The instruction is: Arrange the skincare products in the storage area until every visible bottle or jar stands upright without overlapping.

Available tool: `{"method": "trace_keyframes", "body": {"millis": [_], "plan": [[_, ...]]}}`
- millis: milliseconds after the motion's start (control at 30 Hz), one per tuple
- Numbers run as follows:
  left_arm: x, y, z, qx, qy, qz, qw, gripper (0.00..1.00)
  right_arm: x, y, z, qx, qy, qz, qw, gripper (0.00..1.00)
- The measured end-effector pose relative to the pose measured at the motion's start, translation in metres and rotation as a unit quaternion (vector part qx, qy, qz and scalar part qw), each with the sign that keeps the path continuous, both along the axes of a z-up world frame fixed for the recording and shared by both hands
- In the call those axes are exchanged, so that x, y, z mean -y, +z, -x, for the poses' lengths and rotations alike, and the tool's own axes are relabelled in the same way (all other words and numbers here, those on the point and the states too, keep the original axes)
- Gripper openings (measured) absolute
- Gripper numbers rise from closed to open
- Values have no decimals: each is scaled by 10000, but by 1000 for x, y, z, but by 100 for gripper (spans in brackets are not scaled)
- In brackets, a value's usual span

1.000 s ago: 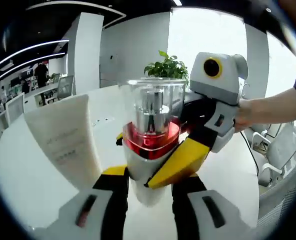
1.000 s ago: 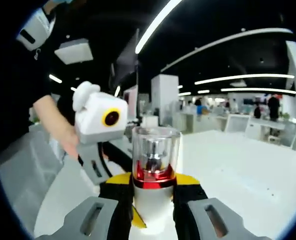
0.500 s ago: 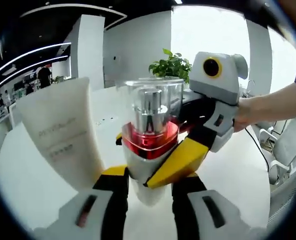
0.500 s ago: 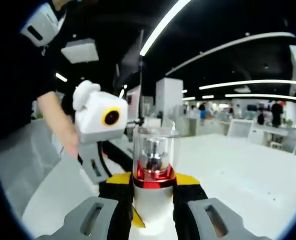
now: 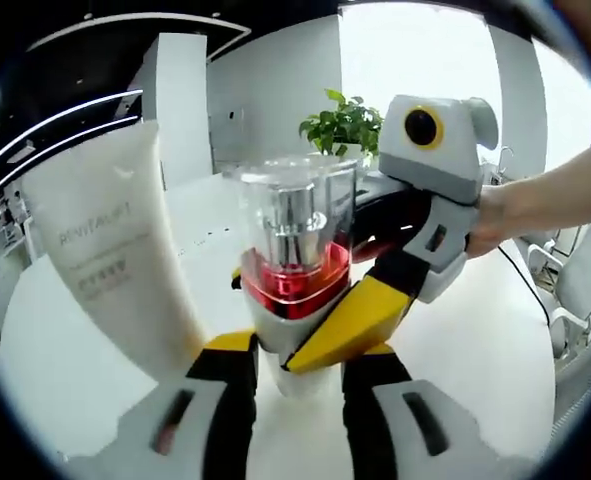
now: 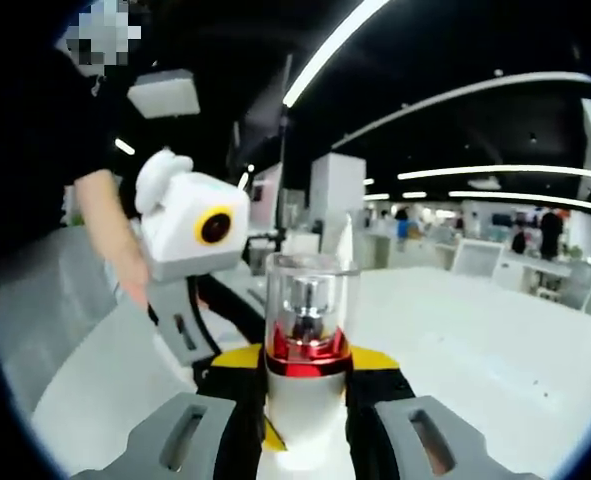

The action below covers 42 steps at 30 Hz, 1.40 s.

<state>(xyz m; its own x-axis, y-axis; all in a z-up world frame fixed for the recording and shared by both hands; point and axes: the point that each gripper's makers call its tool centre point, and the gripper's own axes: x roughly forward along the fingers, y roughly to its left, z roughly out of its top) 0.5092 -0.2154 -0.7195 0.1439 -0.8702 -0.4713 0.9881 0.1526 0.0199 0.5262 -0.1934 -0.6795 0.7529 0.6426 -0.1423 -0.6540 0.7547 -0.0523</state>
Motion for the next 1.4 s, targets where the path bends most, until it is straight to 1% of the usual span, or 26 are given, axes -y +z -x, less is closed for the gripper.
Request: {"method": "trace_keyframes", "body": {"millis": [133,233,333,367,400,467,567,733,800,867,933,967,1000,1033,1100,1167,1200,1300,1400], "plan": [[-3,1,-4,65,78,3,9999,29,0,0,-4,74,12,75,9999,23],[-9,6,-5,-46,147,120,9998,28,4,0,-6,119,-34,45,9999,23],[-13,11,-4,-79,183,206,9996,22,12,0,-11,152,-96,12,9998,23],[-15,9,-4,-39,177,158,9997,19,13,0,-12,154,-102,11,9998,24],[-15,6,-7,-19,171,87,9998,18,13,0,-14,155,-76,6,9999,24],[-16,4,-7,-50,162,95,9998,20,12,0,-15,161,-50,23,9999,24],[-19,3,-3,-116,141,93,9998,21,11,0,-18,215,-49,-69,9997,24],[-32,6,0,-268,213,116,9993,24,9,1,-24,295,-70,-141,9994,24],[-39,6,1,-408,271,128,9987,25,9,2,-25,323,-84,-169,9993,24],[-48,6,3,-539,281,80,9981,28,10,2,-27,344,-100,-180,9992,24],[-59,5,9,-546,171,-48,9984,34,11,2,-28,351,-102,-196,9991,24],[-68,5,13,-546,136,-128,9983,35,11,2,-28,355,-103,-207,9991,24],[-73,7,16,-550,103,-132,9983,37,11,2,-29,355,-103,-216,9991,24],[-79,8,18,-602,81,-146,9980,41,11,2,-29,347,-99,-217,9991,24],[-95,13,19,-724,222,-86,9971,48,11,2,-28,338,-95,-210,9992,24],[-107,17,19,-818,298,-70,9962,58,11,2,-28,332,-107,-226,9991,24],[-116,21,16,-882,442,-22,9951,60,12,2,-28,323,-114,-241,9991,24],[-130,25,14,-969,543,-13,9938,67,12,2,-28,323,-124,-263,9991,24],[-138,24,11,-951,590,-91,9937,73,12,1,-28,328,-136,-311,9989,24]]}}
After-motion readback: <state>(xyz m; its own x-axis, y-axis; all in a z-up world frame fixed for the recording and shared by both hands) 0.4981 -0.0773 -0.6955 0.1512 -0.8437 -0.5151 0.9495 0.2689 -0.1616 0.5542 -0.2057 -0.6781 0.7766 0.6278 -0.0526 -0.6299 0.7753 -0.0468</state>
